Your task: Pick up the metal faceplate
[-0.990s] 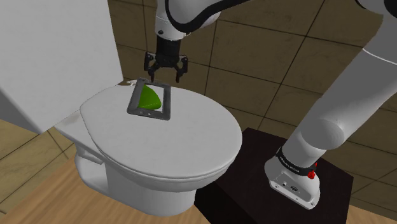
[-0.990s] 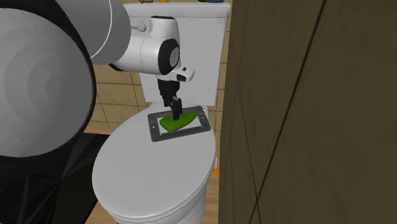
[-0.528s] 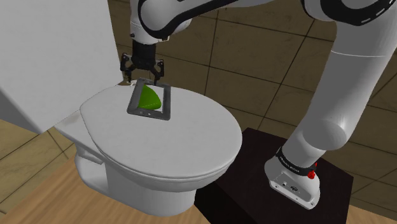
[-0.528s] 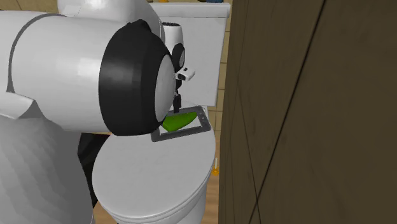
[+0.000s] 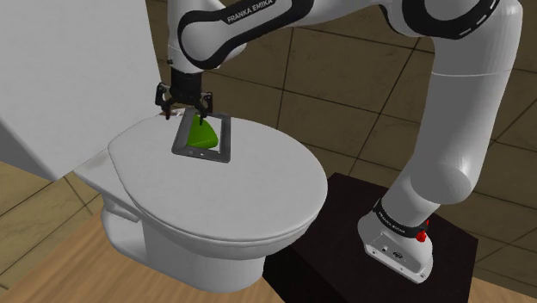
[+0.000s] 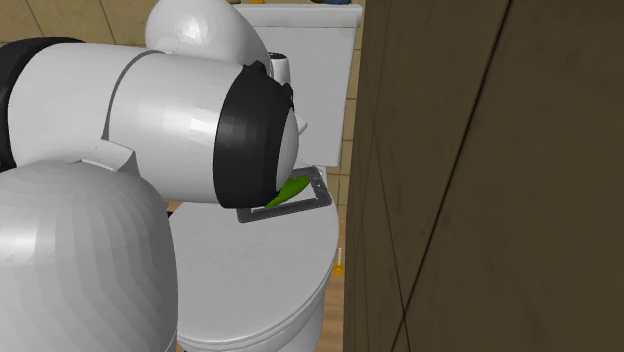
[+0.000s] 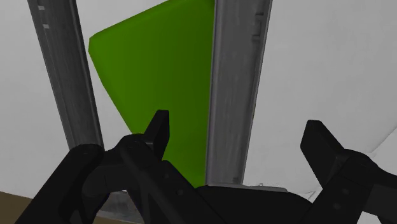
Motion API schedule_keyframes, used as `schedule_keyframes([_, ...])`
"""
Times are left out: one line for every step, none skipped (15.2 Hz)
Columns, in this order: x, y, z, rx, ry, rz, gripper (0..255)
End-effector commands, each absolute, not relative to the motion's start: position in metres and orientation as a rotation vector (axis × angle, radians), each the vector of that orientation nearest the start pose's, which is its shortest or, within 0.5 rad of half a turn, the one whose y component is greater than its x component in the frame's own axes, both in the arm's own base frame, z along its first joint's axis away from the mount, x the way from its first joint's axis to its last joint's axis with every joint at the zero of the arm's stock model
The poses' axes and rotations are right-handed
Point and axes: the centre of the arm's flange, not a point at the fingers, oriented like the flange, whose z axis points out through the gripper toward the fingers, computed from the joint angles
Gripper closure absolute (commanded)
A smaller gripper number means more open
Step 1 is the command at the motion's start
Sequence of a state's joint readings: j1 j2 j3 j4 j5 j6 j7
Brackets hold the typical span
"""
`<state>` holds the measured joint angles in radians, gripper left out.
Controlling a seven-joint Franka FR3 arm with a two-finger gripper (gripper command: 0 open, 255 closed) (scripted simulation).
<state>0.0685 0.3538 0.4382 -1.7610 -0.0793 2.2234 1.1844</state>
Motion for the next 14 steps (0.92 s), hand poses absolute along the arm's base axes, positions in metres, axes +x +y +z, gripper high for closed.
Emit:
schedule_keyframes([0.5862,0.2933,0.3819,-2.816,0.978,-0.054,0])
schedule_keyframes([0.5861,0.2933,0.3819,-2.816,0.978,-0.054,0])
schedule_keyframes([0.5862,0.2933,0.3819,-2.816,0.978,-0.054,0])
schedule_keyframes([0.5863,0.293,0.382,-2.816,0.978,-0.054,255])
schedule_keyframes([0.5865,0.2932,0.3824,-2.816,0.978,-0.054,255])
schedule_keyframes([0.5865,0.2932,0.3824,-2.816,0.978,-0.054,255])
schedule_keyframes([0.5864,0.2932,0.3824,-2.816,0.978,-0.054,255])
schedule_keyframes([0.5865,0.2931,0.3823,-2.816,0.978,-0.054,255])
schedule_keyframes([0.5864,0.2932,0.3824,-2.816,0.978,-0.054,255])
schedule_keyframes([0.5864,0.2932,0.3823,-2.816,0.978,-0.054,255])
schedule_keyframes([0.5864,0.2932,0.3824,-2.816,0.978,-0.054,255])
schedule_keyframes([0.5864,0.2932,0.3824,-2.816,0.978,-0.054,255])
schedule_keyframes([0.5862,0.2933,0.3819,-2.816,0.978,-0.054,255])
schedule_keyframes([0.5862,0.2933,0.3871,-2.816,0.978,-0.054,255])
